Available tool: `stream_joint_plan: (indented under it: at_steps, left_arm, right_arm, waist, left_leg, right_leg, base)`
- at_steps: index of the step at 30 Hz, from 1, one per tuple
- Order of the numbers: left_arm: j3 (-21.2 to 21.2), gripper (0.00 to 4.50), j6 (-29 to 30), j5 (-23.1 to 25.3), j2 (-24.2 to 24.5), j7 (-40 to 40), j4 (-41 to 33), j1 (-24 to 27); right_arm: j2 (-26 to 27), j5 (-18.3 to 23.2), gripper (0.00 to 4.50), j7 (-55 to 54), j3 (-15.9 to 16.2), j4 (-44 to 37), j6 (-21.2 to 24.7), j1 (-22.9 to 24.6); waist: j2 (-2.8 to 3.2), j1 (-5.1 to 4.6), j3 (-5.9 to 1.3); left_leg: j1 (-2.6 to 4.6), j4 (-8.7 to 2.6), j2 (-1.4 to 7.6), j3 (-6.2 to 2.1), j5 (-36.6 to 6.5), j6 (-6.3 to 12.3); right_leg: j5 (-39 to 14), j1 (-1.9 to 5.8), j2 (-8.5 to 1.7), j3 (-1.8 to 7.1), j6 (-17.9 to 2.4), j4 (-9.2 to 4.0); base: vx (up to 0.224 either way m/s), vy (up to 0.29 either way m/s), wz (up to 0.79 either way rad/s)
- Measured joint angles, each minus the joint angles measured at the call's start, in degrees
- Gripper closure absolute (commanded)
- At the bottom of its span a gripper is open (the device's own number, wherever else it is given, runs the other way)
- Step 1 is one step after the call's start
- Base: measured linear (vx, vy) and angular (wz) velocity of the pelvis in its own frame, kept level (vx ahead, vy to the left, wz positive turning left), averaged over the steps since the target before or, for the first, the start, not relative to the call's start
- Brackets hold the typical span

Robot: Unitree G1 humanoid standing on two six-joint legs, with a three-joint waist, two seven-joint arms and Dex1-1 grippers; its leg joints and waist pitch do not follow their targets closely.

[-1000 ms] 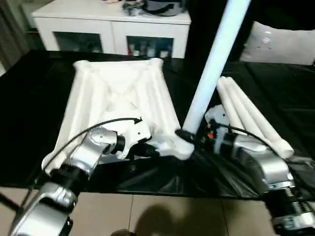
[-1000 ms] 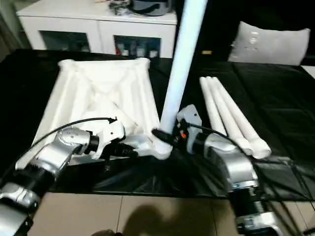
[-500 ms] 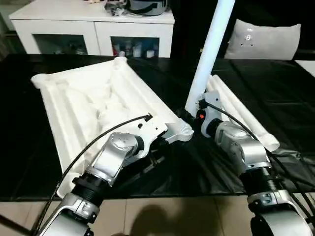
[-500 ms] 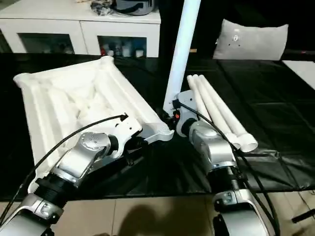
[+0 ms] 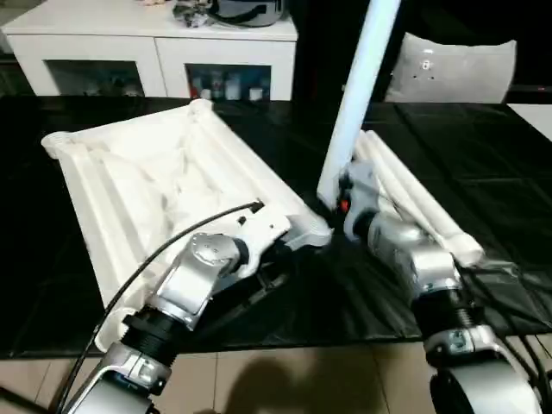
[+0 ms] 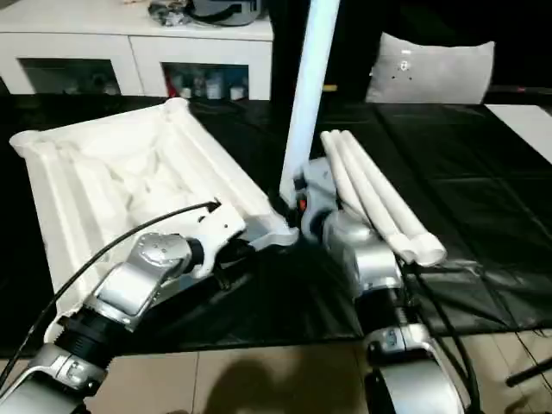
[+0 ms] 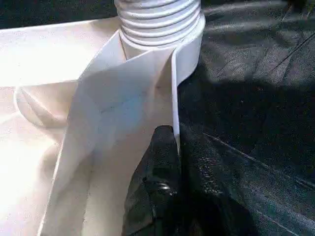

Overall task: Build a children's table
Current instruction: Rotate leg to tighten

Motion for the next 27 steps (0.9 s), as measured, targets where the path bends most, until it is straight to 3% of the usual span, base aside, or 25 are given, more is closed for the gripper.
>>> stream_joint_plan:
  at_steps: [4,9,17,21,27]
  left_arm:
    - [-0.2,4.50,-0.1,-0.4,0.2,-0.6,-0.4,0.0]
    - [-0.4,4.50,-1.1,-0.9,0.7,-1.8,-0.6,0.0]
    - [-0.9,4.50,-4.7,-1.5,2.8,-4.3,-0.1,0.0]
    - [-0.7,4.50,-8.5,-2.1,5.3,-6.9,0.6,0.0]
    - [-1.7,4.50,-14.7,-2.6,8.4,-12.3,1.6,-0.1]
  right_arm:
    - [-0.6,0.0,1.28,1.3,0.2,0.0,-0.6,1.3]
    - [-2.4,-0.1,0.82,4.0,0.7,-2.8,-1.0,5.2]
    - [-6.8,1.0,0.08,10.9,1.3,-8.5,-2.8,10.9]
    - [-9.1,1.8,0.08,15.8,2.2,-9.2,-2.3,14.6]
    - [-16.0,2.7,0.08,25.0,2.3,-14.2,-3.7,14.6]
  waist:
    - [0.00,0.37,-0.01]
    - [0.38,1.60,0.12]
    - [0.81,2.15,0.42]
    - [1.20,2.29,0.71]
    - [1.21,3.20,0.73]
  left_leg:
    - [-0.06,-0.19,0.00,0.01,0.0,-0.01]
    - [-0.12,-0.48,0.02,0.03,0.0,-0.03]
    - [-0.12,-0.51,0.06,0.04,0.0,-0.04]
    - [-0.43,-0.42,0.07,0.05,0.0,-0.04]
    - [-0.94,-0.16,0.17,0.05,0.1,0.18]
  right_leg:
    - [0.2,0.23,0.01,-0.03,-0.3,0.01]
    - [0.3,0.14,0.03,-0.11,-0.3,0.01]
    - [0.3,0.12,0.04,-0.15,-0.2,0.00]
    - [0.3,-0.15,0.05,-0.13,-0.2,0.05]
    - [0.3,-0.53,0.06,-0.24,-0.2,0.16]
  base:
    - [0.000,0.000,0.00]
    - [0.000,0.000,0.00]
    - [0.000,0.000,0.00]
    - [0.000,0.000,0.00]
    - [0.000,0.000,0.00]
